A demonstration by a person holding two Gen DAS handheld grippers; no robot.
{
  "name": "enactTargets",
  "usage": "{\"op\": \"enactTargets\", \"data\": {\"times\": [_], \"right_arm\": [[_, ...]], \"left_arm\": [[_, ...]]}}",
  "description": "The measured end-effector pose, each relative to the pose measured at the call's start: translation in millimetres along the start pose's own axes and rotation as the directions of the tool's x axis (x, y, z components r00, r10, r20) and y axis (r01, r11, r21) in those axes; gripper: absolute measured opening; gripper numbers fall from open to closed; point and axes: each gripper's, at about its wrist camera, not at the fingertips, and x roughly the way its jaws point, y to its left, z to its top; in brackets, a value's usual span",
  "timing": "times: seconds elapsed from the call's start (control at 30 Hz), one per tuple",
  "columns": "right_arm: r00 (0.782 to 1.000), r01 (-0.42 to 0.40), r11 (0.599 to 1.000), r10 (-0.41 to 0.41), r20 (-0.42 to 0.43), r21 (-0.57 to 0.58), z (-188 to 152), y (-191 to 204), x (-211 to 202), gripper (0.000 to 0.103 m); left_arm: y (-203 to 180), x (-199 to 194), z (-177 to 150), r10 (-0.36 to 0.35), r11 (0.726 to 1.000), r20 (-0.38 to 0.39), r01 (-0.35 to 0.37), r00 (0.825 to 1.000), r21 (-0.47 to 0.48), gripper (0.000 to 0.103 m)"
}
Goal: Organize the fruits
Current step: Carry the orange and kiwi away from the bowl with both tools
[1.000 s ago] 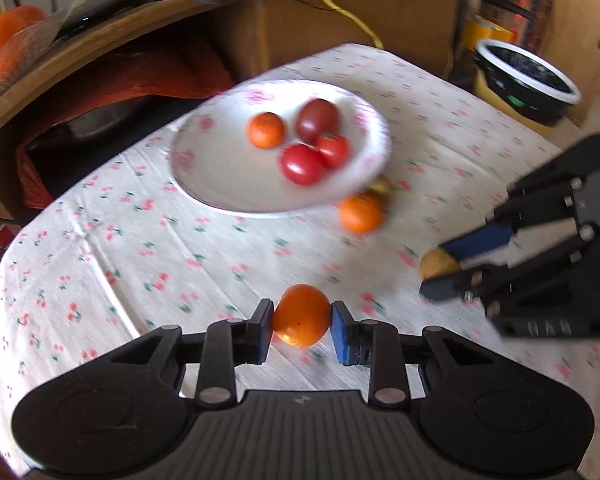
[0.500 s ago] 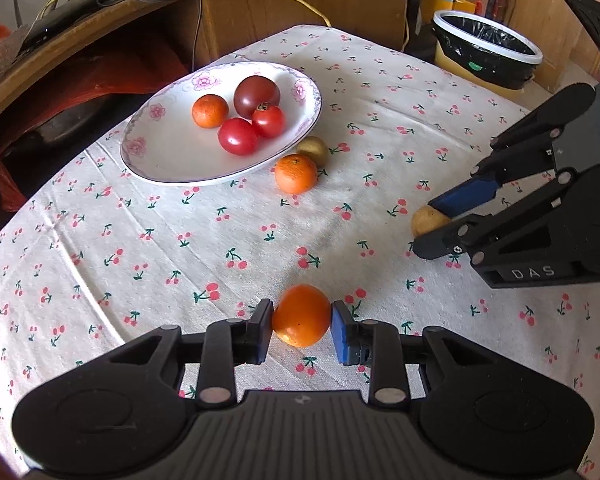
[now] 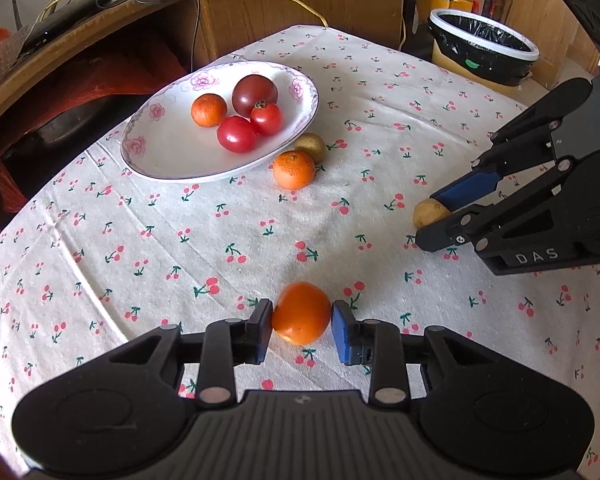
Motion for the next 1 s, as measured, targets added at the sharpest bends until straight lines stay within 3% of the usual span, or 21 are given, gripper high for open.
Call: {"op": "enactTargets", "data": {"times": [0.43, 1.0], "right_arm": [[1.000, -0.004, 1.000, 0.004, 0.000, -0.008, 2.3, 2.5, 1.2, 0.022], [0.998, -0.004, 1.000, 0.004, 0.065, -0.002, 33.6, 4.3, -1.2, 0.022]], "left_arm": [[1.6, -0.8, 3.1, 0.001, 0.999, -0.012, -0.002, 1.000, -0.033, 0.039], [22.7, -12.7, 33.7, 0.055, 0.994, 0.070, -0.048, 0.996, -0.101, 0.039]]}}
